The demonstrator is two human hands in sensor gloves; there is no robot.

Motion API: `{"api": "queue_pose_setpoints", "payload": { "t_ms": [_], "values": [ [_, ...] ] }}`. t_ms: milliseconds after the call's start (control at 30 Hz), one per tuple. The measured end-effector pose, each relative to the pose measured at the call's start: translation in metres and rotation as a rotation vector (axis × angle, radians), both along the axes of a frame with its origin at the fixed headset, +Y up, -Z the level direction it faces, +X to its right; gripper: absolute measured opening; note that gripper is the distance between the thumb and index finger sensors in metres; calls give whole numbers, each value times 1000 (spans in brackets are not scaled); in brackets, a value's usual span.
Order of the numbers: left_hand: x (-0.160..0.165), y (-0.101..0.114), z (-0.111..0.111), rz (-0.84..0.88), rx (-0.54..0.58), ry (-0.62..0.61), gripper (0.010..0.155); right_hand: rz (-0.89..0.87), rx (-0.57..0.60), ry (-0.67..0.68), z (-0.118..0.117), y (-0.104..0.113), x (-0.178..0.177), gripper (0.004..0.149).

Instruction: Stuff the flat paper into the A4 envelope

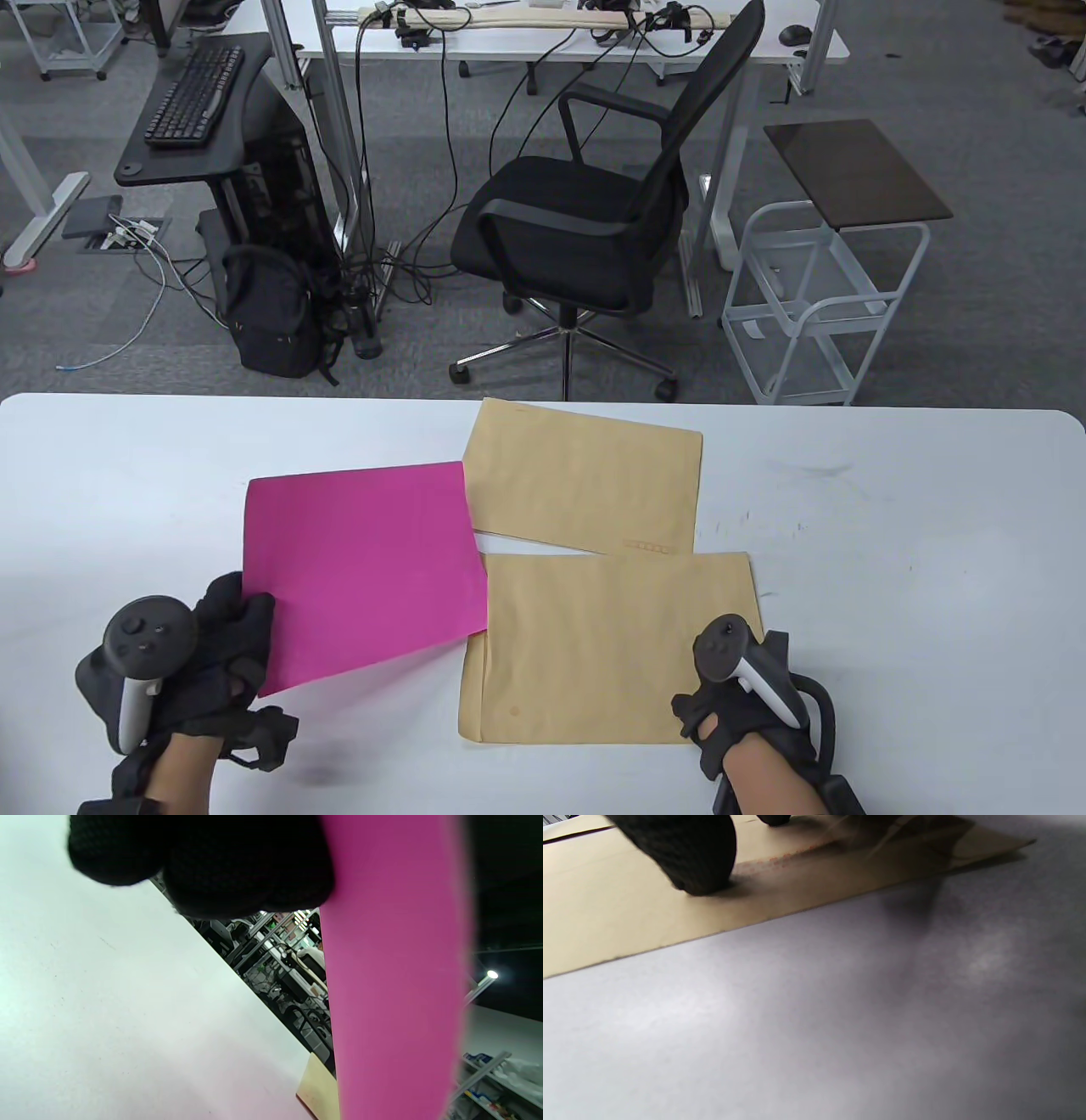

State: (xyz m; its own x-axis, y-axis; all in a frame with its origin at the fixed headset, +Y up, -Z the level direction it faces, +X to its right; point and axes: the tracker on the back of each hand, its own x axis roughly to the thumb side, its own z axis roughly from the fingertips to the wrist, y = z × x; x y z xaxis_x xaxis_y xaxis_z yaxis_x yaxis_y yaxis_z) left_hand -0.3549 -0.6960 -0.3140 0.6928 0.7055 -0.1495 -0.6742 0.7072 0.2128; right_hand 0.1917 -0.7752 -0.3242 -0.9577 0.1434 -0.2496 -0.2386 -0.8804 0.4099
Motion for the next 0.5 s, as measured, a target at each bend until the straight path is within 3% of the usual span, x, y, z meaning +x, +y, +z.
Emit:
{"api": "queue_pose_setpoints", "payload": {
  "t_ms": [233, 500],
  "values": [
    [-6, -5, -3, 85, -90, -49, 46, -1, -2, -1, 0, 0, 0, 76],
    [-26, -15, -8, 197, -298, -141, 47, -1, 2, -4, 0, 0, 0, 75]
  ]
}}
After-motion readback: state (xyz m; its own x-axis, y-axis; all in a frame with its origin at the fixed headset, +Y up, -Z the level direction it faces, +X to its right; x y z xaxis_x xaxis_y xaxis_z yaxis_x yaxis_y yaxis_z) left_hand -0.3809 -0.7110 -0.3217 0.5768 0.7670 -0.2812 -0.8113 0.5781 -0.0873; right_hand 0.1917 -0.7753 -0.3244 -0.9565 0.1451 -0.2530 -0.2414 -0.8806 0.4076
